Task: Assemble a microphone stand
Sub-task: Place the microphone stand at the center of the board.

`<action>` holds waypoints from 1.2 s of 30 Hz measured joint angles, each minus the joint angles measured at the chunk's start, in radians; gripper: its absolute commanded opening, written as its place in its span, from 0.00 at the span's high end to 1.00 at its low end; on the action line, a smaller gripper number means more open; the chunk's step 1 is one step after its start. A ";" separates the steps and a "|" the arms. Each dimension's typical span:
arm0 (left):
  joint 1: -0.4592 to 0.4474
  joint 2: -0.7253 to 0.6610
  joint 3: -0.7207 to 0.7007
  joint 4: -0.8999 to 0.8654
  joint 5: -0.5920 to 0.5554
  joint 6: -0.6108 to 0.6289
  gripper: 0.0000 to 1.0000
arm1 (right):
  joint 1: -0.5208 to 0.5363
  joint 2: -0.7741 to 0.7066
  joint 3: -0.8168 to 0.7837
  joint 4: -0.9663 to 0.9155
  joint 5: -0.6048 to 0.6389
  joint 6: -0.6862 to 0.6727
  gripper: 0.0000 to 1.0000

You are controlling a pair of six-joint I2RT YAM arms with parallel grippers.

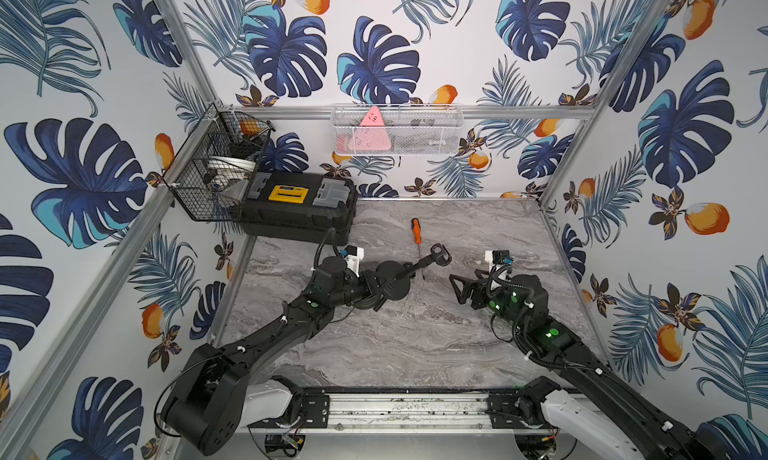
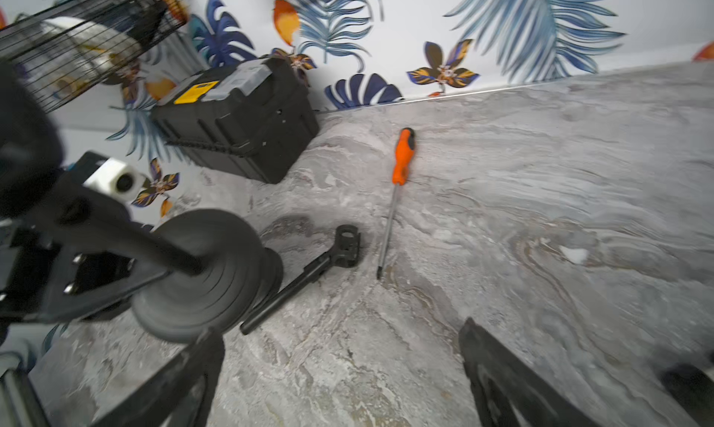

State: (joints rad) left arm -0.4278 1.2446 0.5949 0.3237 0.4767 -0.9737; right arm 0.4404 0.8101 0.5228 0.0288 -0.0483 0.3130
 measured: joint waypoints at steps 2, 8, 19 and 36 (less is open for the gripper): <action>-0.011 0.015 -0.014 0.035 -0.006 -0.003 1.00 | -0.059 0.000 0.002 -0.027 0.006 0.036 0.01; -0.059 0.097 -0.060 0.149 -0.011 -0.025 1.00 | -0.187 0.017 0.010 -0.063 0.002 0.117 0.01; -0.219 0.396 0.006 0.371 -0.035 -0.063 1.00 | -0.318 0.006 0.029 -0.095 -0.017 0.166 0.00; -0.274 0.780 0.253 0.563 -0.056 -0.183 1.00 | -0.444 -0.016 0.027 -0.155 -0.070 0.194 0.00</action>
State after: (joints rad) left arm -0.7017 2.0251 0.8478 0.8867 0.4210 -1.1572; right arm -0.0040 0.7944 0.5503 -0.1265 -0.1181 0.5068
